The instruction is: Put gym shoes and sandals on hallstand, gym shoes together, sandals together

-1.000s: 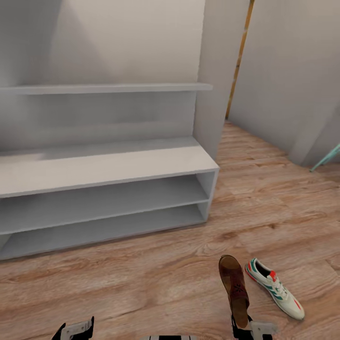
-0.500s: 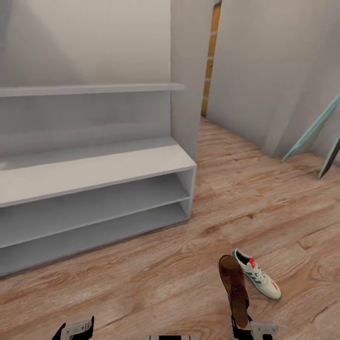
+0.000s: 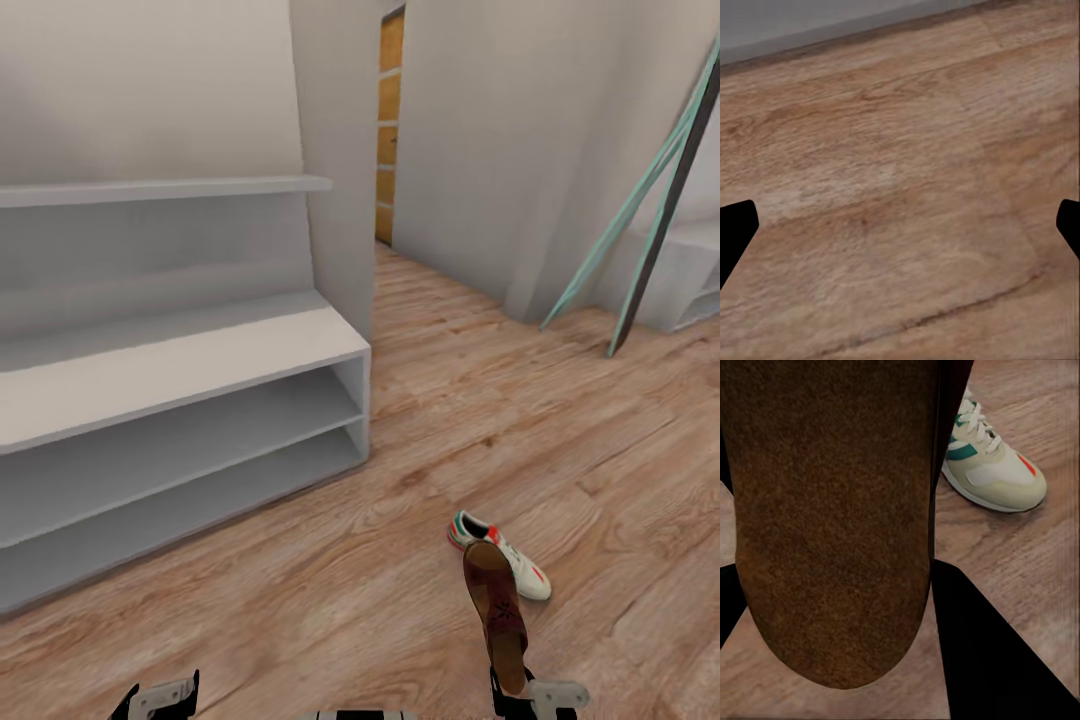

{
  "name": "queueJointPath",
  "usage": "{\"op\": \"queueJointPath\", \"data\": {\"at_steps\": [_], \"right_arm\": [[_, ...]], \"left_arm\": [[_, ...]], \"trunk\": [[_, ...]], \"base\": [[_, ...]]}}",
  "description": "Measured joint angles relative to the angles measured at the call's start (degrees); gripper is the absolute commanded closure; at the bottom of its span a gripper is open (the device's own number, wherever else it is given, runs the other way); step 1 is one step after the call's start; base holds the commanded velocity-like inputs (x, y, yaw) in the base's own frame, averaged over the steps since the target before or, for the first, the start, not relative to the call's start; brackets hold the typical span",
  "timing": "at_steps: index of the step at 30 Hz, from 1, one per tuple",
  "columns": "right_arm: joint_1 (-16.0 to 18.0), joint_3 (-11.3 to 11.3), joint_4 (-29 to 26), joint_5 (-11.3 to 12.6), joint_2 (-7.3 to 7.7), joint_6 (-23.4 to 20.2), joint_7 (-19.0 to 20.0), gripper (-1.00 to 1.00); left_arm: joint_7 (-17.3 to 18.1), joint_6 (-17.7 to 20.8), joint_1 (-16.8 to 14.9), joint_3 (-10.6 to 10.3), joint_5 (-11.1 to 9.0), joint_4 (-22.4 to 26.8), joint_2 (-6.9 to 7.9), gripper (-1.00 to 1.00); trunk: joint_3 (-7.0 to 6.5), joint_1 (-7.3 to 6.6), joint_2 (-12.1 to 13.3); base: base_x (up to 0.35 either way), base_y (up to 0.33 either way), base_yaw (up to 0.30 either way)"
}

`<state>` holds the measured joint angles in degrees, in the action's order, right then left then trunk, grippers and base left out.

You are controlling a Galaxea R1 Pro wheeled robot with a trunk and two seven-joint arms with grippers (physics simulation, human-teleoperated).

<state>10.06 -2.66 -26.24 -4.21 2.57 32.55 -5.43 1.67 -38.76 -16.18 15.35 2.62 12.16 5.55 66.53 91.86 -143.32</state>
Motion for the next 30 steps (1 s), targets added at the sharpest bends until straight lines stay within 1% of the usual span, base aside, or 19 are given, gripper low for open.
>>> {"op": "queueJointPath", "data": {"at_steps": [30], "right_arm": [[0.00,0.00,0.00,0.00,0.00,0.00,0.00,1.00]], "left_arm": [[0.00,0.00,-0.05,0.01,-0.08,0.00,0.00,-1.00]], "trunk": [[0.00,0.00,0.00]], "base": [[0.000,0.000,-0.281]]}}
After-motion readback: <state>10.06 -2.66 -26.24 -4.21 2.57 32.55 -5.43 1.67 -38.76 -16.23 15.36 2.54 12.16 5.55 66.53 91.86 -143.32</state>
